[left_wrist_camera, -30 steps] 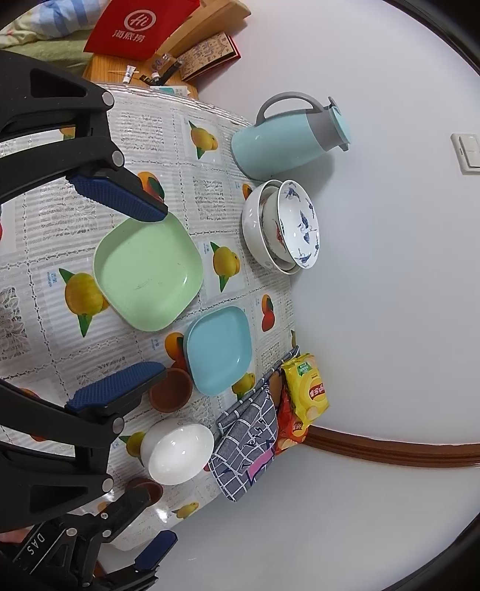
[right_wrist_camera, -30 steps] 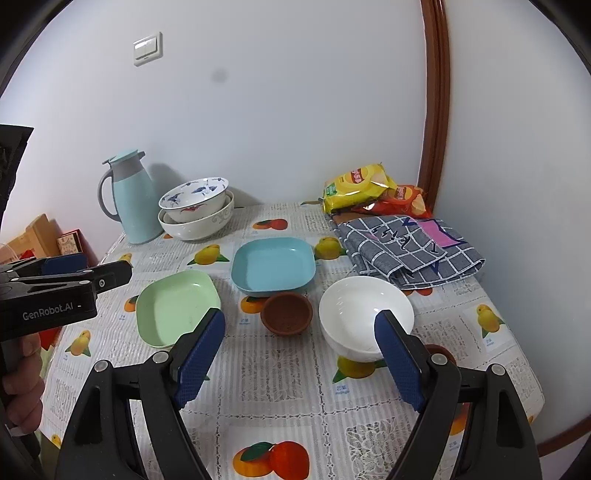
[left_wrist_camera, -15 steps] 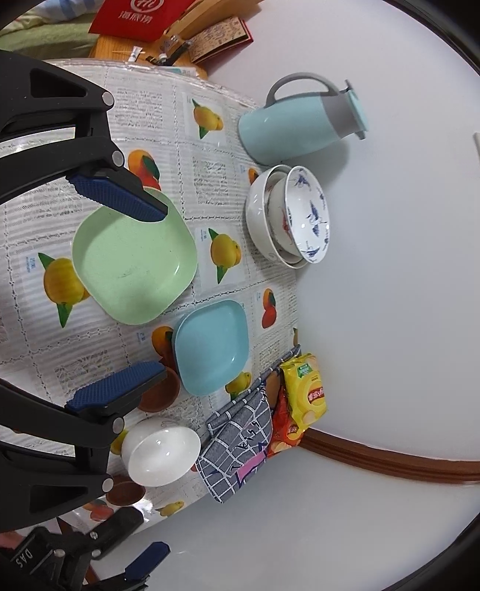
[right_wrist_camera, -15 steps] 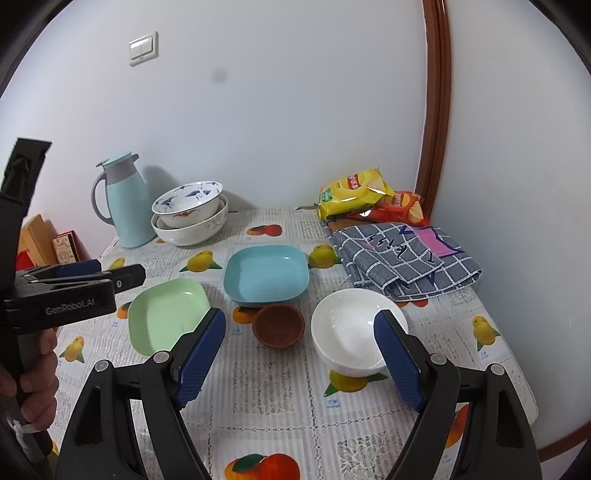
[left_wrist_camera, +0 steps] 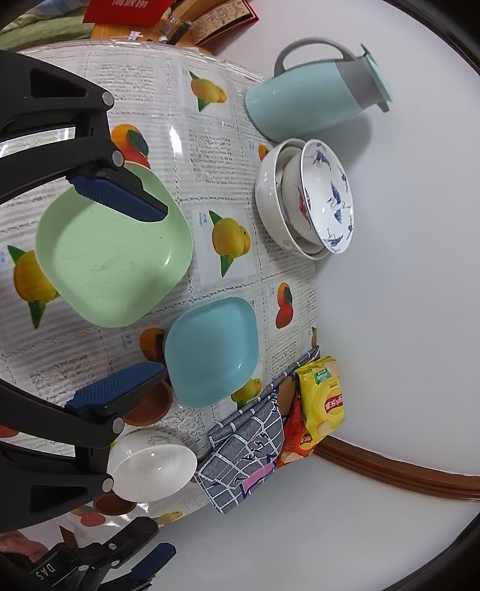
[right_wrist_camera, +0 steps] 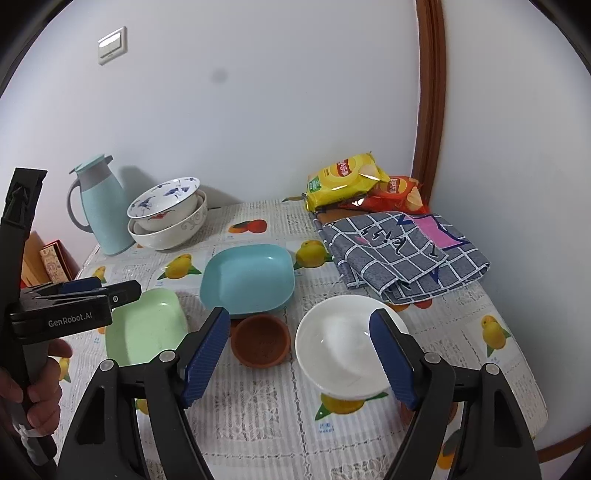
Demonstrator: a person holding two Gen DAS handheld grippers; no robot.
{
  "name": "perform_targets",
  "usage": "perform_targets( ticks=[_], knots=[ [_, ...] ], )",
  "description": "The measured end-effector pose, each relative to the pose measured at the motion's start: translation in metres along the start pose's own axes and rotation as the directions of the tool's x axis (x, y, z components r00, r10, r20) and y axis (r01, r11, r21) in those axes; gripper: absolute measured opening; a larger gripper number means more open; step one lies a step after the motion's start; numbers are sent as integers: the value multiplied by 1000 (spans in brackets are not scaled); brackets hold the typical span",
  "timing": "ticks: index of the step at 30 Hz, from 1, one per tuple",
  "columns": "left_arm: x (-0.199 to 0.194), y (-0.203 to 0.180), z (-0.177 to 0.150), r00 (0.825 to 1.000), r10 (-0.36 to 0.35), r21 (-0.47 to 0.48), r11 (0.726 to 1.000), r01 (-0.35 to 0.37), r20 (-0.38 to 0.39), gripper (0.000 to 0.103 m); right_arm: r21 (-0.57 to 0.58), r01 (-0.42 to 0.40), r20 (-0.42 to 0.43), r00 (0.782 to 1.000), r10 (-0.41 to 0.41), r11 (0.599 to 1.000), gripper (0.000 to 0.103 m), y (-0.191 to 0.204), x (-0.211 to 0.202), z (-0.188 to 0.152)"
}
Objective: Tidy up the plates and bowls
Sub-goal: 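Lower both tools to the light blue plate rim and close the grippers on it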
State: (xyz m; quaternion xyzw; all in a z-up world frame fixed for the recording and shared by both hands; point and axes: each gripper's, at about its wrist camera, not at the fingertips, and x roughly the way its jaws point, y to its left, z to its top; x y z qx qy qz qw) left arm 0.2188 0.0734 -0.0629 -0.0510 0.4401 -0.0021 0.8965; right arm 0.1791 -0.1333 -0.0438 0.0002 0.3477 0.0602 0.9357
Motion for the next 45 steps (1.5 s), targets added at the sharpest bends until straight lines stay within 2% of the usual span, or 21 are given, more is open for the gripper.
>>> perform_targets(
  ticks=[3, 6, 10, 16, 20, 27, 33, 41, 45],
  knots=[
    [7, -2, 5, 1000, 15, 6, 1000, -15, 4, 77, 7, 8, -6, 1000, -8, 1000, 76, -2, 10, 6],
    [18, -2, 11, 1000, 24, 9, 1000, -24, -5, 77, 14, 17, -7, 1000, -17, 1000, 68, -4, 19, 13],
    [28, -2, 23, 999, 44, 25, 999, -44, -9, 77, 28, 20, -7, 1000, -20, 999, 65, -7, 34, 29],
    [43, 1, 46, 999, 49, 16, 999, -49, 1, 77, 38, -8, 11, 1000, 8, 999, 65, -5, 62, 61],
    [61, 0, 54, 999, 42, 4, 999, -42, -13, 77, 31, -6, -5, 1000, 6, 999, 65, -1, 85, 73],
    [96, -5, 58, 998, 19, -11, 1000, -20, -67, 77, 65, -53, -69, 996, 58, 996, 65, -4, 132, 68],
    [130, -9, 56, 993, 12, -8, 1000, -13, -119, 76, 52, -61, -122, 990, 67, 997, 65, -1, 159, 60],
    [157, -16, 52, 987, 10, 32, 999, -5, -160, 74, -5, -14, -163, 986, 13, 1000, 65, 9, 183, 47],
    [164, -13, 51, 985, 5, 20, 1000, -2, -174, 74, -37, 13, -180, 983, -20, 999, 65, 16, 189, 42]
  ],
)
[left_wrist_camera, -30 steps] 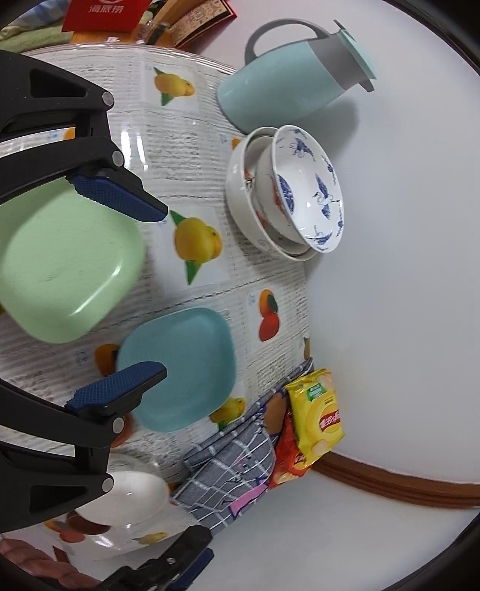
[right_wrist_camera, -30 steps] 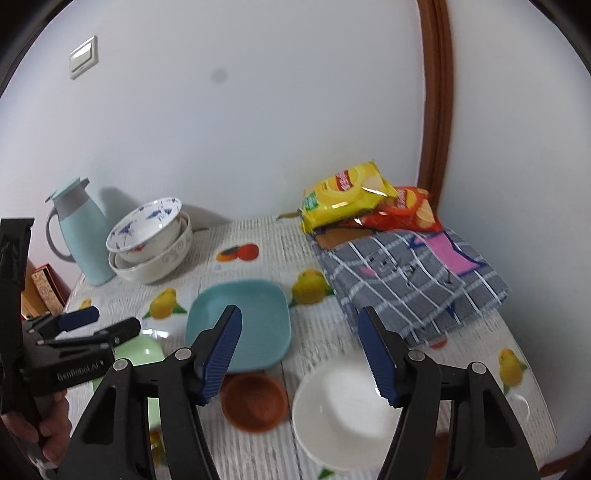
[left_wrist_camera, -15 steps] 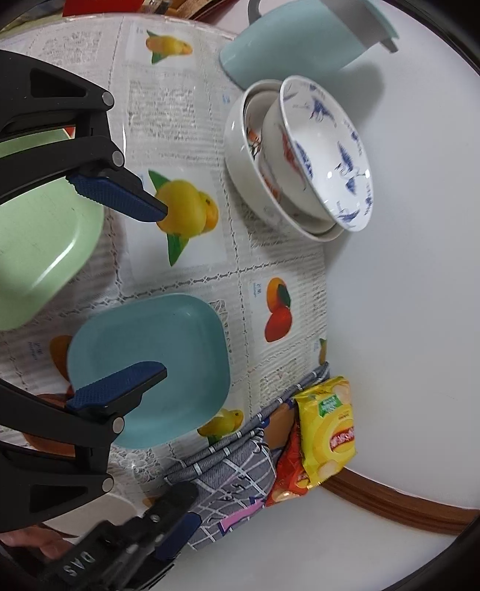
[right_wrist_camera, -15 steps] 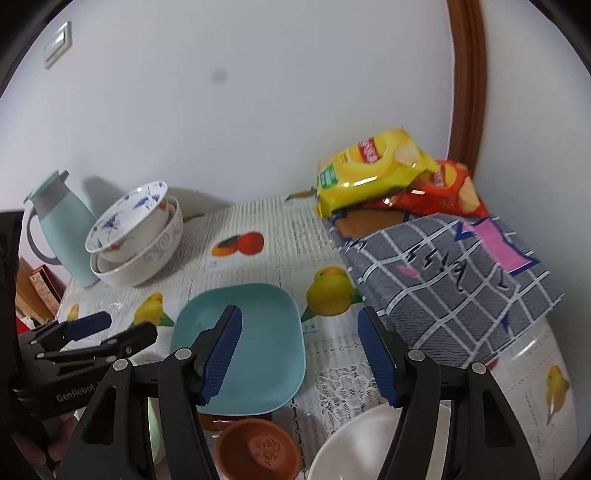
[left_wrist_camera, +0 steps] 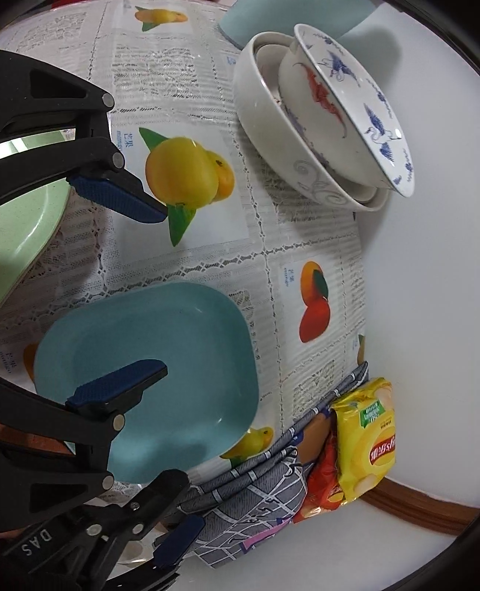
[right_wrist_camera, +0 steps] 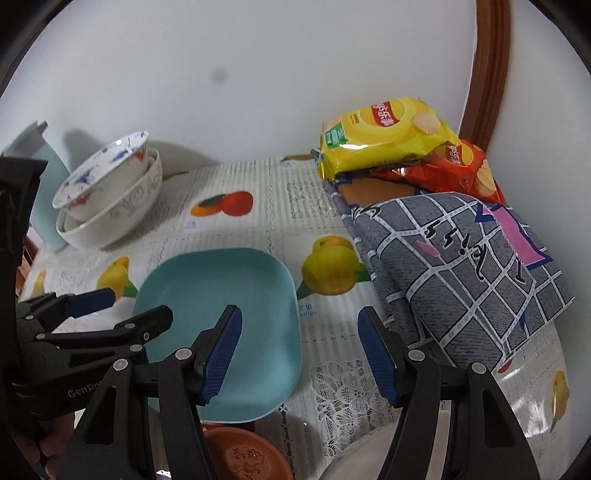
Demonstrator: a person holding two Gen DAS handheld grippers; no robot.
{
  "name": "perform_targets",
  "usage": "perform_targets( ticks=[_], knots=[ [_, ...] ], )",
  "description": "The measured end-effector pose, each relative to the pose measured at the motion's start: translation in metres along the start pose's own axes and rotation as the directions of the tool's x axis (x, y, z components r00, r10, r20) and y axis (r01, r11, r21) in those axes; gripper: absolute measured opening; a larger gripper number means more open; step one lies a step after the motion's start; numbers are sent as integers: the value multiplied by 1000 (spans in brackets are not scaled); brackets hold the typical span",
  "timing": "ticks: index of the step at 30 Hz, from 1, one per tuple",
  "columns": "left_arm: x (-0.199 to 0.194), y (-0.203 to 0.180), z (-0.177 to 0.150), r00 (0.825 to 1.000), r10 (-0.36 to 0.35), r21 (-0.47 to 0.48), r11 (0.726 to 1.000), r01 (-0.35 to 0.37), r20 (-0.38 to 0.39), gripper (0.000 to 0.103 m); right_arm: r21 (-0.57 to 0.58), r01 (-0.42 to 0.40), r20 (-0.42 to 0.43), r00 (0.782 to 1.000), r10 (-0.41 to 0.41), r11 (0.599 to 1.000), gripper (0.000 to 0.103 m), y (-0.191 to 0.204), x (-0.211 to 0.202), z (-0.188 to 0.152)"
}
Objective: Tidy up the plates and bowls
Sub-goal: 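Lower both tools to the light blue plate rim and close the grippers on it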
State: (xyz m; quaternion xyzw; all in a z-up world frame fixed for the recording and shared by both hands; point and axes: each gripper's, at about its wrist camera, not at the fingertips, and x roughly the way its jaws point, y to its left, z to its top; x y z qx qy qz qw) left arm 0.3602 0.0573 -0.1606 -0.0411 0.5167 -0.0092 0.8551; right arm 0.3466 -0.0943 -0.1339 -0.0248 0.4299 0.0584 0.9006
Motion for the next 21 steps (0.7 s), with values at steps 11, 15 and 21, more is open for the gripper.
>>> perform_targets(
  ticks=[11, 15, 21],
  knots=[
    [14, 9, -2, 999, -29, -35, 999, 28, -27, 56, -13, 67, -57, 996, -67, 998, 62, 9, 13, -1],
    [15, 7, -3, 999, -43, -27, 999, 42, -29, 52, 22, 58, -96, 994, -56, 998, 60, 9, 17, -2],
    [20, 3, -4, 999, -25, -2, 1000, 25, -38, 36, 51, 64, -153, 987, -55, 997, 48, 9, 33, -7]
  ],
)
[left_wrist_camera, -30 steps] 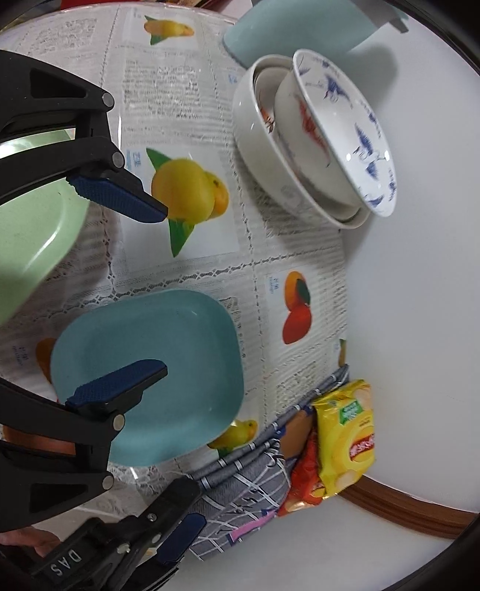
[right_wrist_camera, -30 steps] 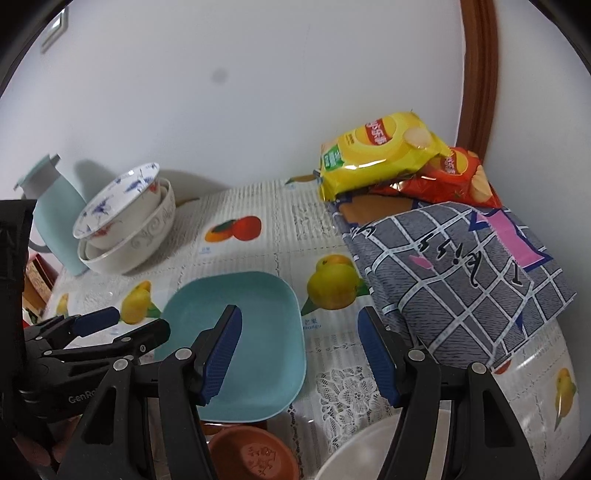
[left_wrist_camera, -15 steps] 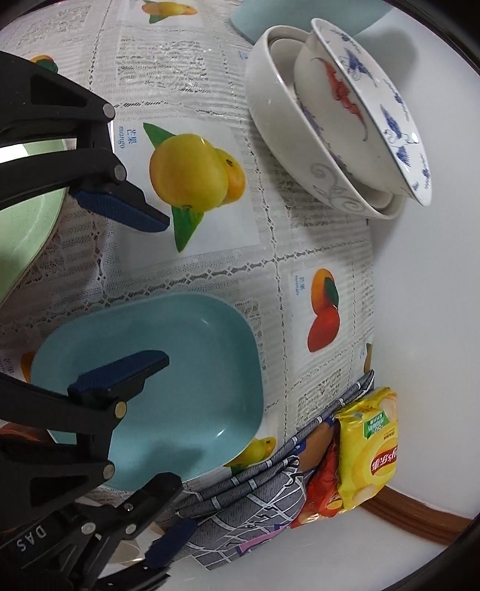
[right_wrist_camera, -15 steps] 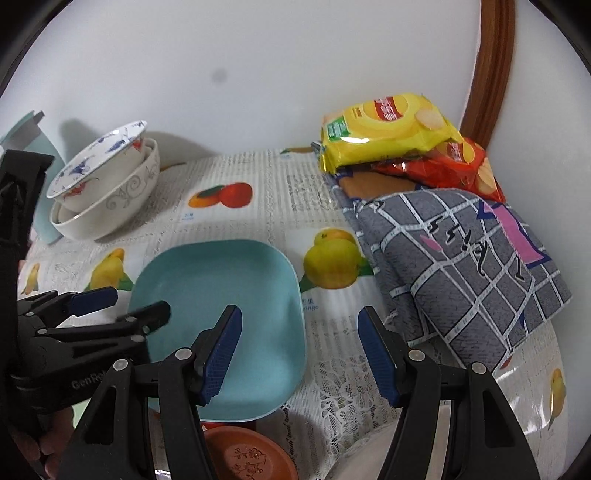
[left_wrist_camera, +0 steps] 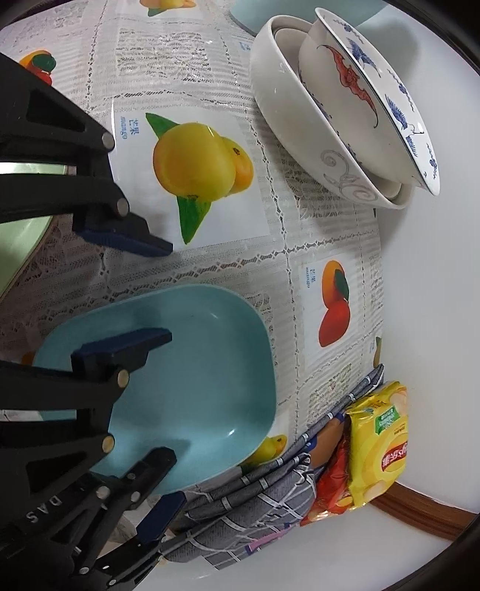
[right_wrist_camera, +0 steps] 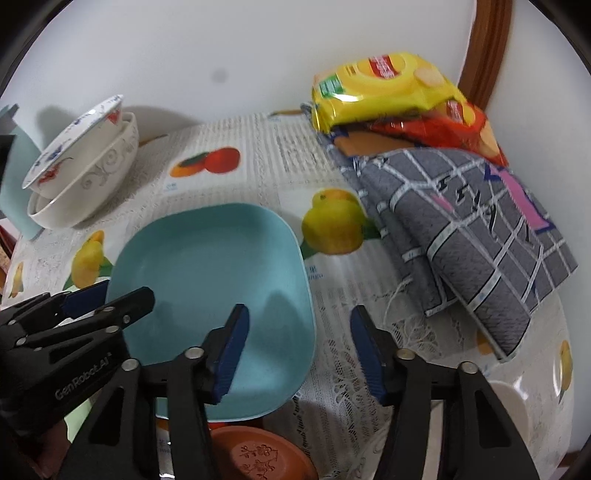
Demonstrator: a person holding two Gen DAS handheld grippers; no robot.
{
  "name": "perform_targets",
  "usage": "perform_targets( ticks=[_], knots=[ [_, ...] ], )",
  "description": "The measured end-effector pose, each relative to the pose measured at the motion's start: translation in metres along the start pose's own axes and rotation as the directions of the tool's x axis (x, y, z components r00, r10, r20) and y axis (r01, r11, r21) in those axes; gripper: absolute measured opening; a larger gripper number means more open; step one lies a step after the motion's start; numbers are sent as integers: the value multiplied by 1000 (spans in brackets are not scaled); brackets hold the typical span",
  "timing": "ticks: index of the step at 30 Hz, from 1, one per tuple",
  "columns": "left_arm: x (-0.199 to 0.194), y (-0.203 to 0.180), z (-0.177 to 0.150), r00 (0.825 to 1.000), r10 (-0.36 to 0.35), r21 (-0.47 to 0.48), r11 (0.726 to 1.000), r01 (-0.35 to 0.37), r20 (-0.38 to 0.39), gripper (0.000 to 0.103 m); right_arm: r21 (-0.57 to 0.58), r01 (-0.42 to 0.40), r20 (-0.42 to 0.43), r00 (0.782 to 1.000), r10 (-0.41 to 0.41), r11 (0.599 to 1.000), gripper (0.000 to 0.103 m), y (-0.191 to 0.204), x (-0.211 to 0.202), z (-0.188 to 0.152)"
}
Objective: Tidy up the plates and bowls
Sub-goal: 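Lower both tools to the light blue plate rim and close the grippers on it, then lift the light blue plate with both grippers and carry it over the green plate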
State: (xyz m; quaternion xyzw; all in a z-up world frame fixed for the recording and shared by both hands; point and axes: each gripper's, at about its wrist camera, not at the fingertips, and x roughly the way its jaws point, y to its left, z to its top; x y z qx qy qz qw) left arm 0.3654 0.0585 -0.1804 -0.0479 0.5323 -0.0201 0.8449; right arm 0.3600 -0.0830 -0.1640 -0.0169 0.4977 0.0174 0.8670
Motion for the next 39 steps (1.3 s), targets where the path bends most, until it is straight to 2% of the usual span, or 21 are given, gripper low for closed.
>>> perform_targets(
  ticks=[3, 5, 7, 11, 17, 21, 26, 33, 39],
  knots=[
    [0, 1, 0, 1000, 5, 3, 1000, -5, 7, 31, 11, 5, 7, 1000, -5, 1000, 44, 0, 2, -2],
    [0, 3, 0, 1000, 3, -1, 1000, -3, 9, 28, 16, -1, 11, 1000, 1, 1000, 37, 1, 3, -3],
    [0, 4, -1, 1000, -8, -3, 1000, 8, 12, 21, 21, -10, 4, 1000, 10, 1000, 24, 1, 5, -4],
    [0, 6, 0, 1000, -19, -2, 1000, 19, 15, 14, 45, -24, 6, 1000, 23, 999, 18, 3, 6, -5],
    [0, 9, 0, 999, -37, -14, 999, 38, 19, 13, 76, -30, 9, 1000, 30, 997, 16, 4, 7, -3],
    [0, 12, 0, 999, -48, -27, 998, 48, 16, 13, 61, -33, -11, 999, 34, 998, 22, 6, 9, -2],
    [0, 10, -1, 999, -39, -26, 999, 40, 19, 13, 64, -25, 6, 1000, 24, 998, 22, 7, 9, -3],
    [-2, 16, 0, 997, -67, -59, 996, 68, 26, 12, 62, -12, 40, 999, 9, 998, 8, 3, 1, -1],
    [-16, 19, 2, 995, -90, -68, 993, 93, 38, 12, 74, -53, 84, 995, 47, 996, 5, -2, -18, 2]
  ],
)
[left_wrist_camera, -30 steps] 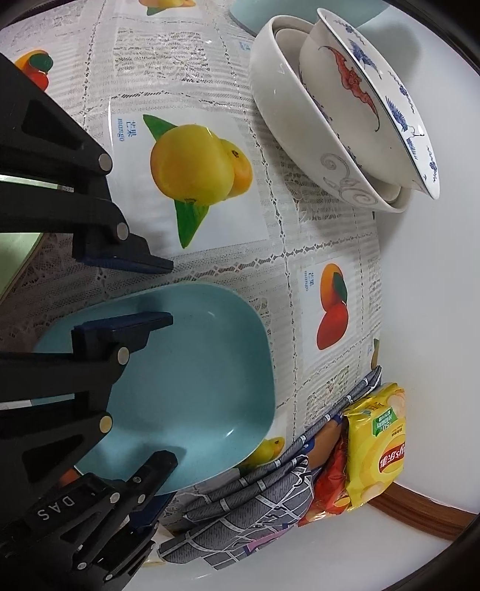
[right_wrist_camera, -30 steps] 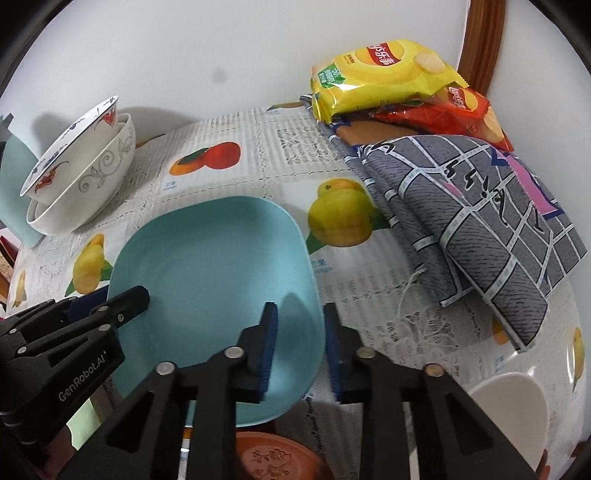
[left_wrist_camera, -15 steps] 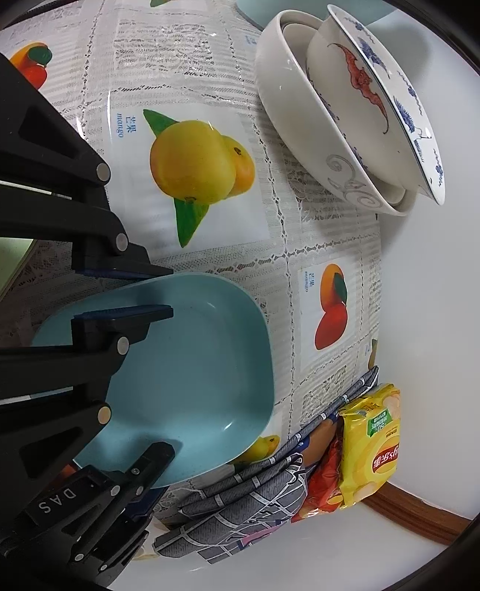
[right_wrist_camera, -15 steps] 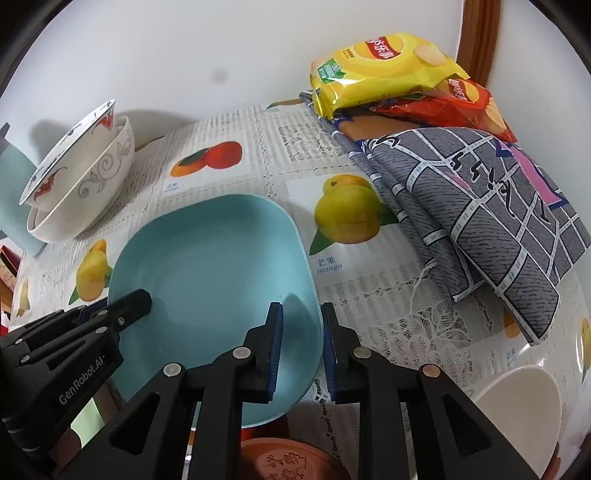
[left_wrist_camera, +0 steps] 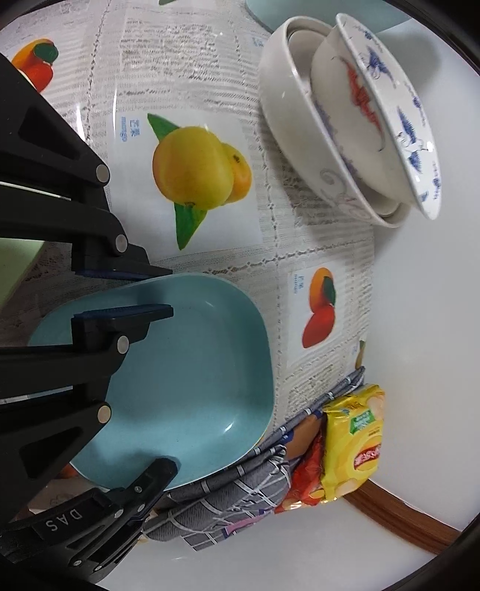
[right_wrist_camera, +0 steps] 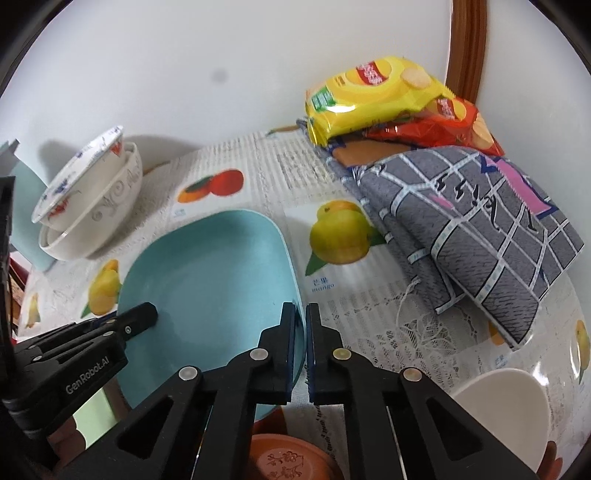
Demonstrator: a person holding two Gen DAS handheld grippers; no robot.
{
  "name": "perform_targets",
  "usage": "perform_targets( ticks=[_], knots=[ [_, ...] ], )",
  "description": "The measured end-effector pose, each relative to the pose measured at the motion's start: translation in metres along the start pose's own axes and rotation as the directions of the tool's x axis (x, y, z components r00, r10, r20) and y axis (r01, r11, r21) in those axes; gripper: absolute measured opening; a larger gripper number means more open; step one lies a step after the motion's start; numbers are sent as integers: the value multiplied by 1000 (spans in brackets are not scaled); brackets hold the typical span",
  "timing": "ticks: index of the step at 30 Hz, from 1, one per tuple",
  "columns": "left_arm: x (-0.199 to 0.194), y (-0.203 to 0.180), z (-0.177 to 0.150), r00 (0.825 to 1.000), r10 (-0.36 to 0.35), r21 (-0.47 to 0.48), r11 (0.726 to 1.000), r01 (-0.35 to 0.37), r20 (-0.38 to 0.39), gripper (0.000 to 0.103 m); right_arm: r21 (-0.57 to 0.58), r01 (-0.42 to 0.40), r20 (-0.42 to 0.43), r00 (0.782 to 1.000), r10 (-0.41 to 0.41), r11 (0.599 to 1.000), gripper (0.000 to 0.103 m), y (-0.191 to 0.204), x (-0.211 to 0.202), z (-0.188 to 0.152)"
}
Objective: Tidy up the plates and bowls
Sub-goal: 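Lift the light blue plate with both grippers and carry it over the green plate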
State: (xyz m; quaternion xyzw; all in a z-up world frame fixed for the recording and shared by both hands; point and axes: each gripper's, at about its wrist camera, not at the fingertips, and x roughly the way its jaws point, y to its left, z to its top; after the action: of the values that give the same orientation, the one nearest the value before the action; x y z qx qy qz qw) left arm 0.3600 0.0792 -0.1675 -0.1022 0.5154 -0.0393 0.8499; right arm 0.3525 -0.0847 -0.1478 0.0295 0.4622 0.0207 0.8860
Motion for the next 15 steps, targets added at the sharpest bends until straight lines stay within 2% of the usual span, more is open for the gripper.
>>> perform_targets(
  ticks=[5, 11, 15],
  knots=[
    [-25, -6, 2, 999, 3, 16, 1000, -4, 48, 12, -18, -13, 21, 1000, 14, 1000, 5, 3, -18, 4],
    [-61, -14, 3, 994, -34, 28, 999, 31, 105, 10, 20, -41, 54, 998, 39, 999, 4, -3, -55, 5],
    [-84, -25, -10, 992, -22, 50, 999, 16, 127, 11, 26, -24, 83, 996, 22, 999, 4, -4, -81, 0]
  ],
)
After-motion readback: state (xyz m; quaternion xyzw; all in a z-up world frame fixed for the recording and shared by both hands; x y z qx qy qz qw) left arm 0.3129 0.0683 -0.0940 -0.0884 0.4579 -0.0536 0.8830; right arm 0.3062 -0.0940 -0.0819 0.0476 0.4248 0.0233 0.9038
